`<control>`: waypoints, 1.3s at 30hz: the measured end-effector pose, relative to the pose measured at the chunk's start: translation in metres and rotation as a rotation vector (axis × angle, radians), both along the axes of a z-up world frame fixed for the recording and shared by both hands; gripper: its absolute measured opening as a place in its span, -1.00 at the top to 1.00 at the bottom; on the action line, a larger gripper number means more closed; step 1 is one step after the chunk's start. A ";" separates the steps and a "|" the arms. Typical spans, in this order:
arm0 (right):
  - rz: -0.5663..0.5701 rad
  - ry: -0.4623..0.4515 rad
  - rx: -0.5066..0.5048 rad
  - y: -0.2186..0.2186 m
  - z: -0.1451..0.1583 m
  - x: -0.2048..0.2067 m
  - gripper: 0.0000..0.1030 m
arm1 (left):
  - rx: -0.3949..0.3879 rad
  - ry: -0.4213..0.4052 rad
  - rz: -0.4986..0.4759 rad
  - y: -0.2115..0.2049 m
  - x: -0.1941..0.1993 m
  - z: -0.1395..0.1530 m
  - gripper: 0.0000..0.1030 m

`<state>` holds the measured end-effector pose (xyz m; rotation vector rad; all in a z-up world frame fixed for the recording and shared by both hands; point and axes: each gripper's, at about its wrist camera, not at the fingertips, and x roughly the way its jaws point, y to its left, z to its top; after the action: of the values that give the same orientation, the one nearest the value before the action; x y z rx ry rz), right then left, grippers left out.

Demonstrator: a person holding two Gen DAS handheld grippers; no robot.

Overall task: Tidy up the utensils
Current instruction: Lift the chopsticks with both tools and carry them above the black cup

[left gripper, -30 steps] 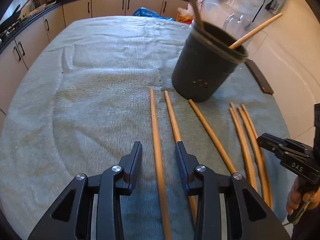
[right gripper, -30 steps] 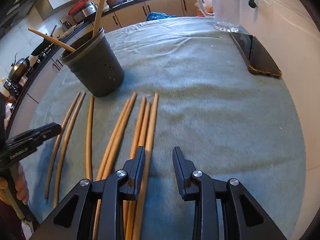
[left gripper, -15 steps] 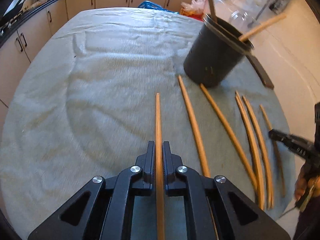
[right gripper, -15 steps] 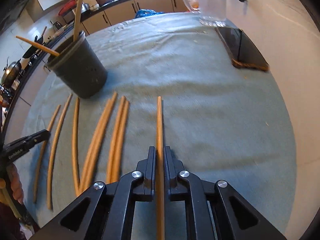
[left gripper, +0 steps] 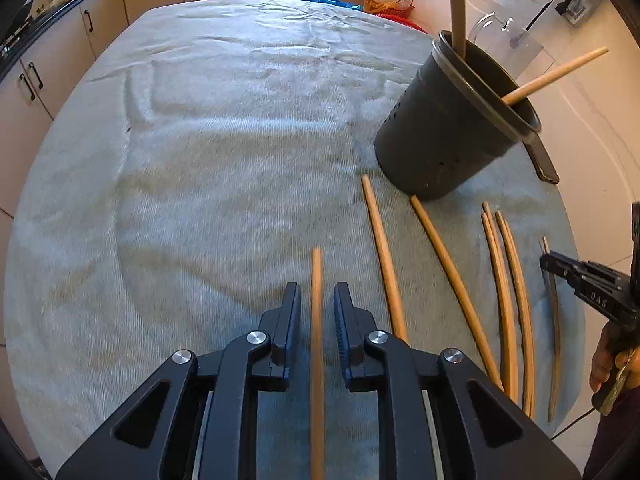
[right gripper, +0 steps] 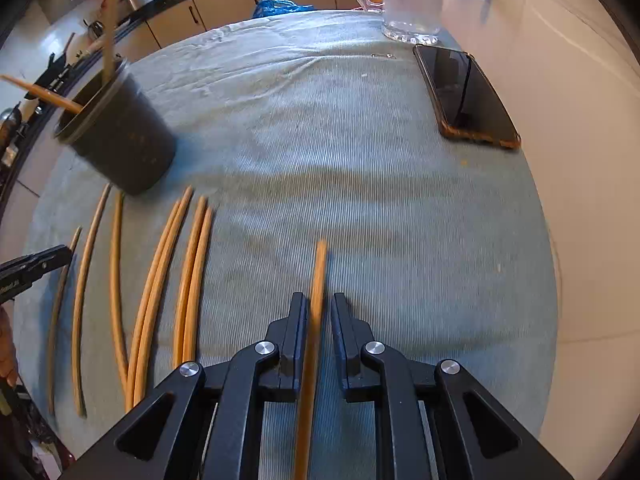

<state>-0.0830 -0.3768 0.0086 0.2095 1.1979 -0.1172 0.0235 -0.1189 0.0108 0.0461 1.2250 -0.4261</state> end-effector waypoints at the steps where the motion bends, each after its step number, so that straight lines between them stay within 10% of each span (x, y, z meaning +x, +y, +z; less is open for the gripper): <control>1: 0.001 0.004 -0.008 0.000 0.000 0.004 0.74 | 0.006 -0.006 -0.001 -0.002 0.001 0.000 0.69; 13: -0.030 -0.065 -0.016 -0.005 0.008 0.006 0.89 | 0.007 -0.141 0.012 0.004 -0.027 0.018 0.91; 25: -0.026 -0.444 -0.007 0.021 0.127 -0.087 0.89 | -0.120 -0.536 0.007 0.033 -0.137 0.144 0.91; 39: 0.039 -0.659 -0.087 0.073 0.183 -0.174 0.89 | -0.171 -0.723 0.008 0.054 -0.228 0.179 0.91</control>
<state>-0.2568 -0.3040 0.1918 0.1316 0.5395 -0.0577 -0.2044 -0.0651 0.1901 0.0437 0.4756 -0.4520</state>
